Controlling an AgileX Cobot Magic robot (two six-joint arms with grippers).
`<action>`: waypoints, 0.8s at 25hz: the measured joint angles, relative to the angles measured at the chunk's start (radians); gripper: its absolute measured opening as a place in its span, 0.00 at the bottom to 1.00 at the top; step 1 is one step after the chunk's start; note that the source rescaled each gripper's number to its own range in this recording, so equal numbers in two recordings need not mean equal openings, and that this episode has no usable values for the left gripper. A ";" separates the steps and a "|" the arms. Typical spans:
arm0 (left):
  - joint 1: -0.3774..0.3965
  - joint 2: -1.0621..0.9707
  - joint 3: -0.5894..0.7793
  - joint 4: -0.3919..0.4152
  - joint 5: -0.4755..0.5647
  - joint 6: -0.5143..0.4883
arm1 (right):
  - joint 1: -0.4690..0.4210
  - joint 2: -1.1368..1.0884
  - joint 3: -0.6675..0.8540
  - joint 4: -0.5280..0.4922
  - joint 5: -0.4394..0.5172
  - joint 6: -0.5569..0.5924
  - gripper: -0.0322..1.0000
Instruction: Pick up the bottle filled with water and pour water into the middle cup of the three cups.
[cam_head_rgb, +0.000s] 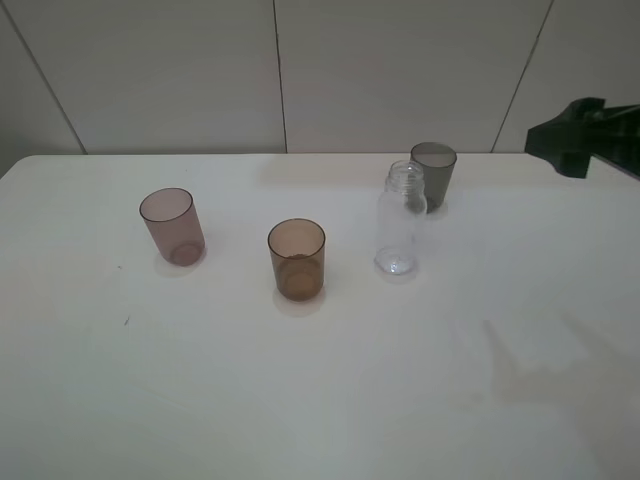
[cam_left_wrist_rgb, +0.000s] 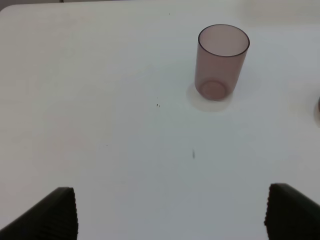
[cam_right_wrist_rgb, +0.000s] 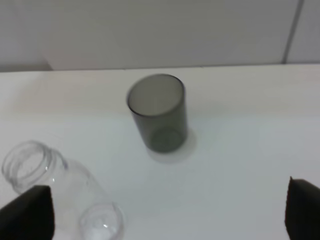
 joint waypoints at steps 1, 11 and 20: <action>0.000 0.000 0.000 0.000 0.000 0.000 | -0.038 -0.052 -0.003 -0.026 0.060 0.024 1.00; 0.000 0.000 0.000 0.000 0.000 0.000 | -0.137 -0.511 -0.077 -0.135 0.582 0.062 1.00; 0.000 0.000 0.000 0.000 0.000 0.000 | -0.137 -0.797 -0.078 -0.167 0.690 0.064 1.00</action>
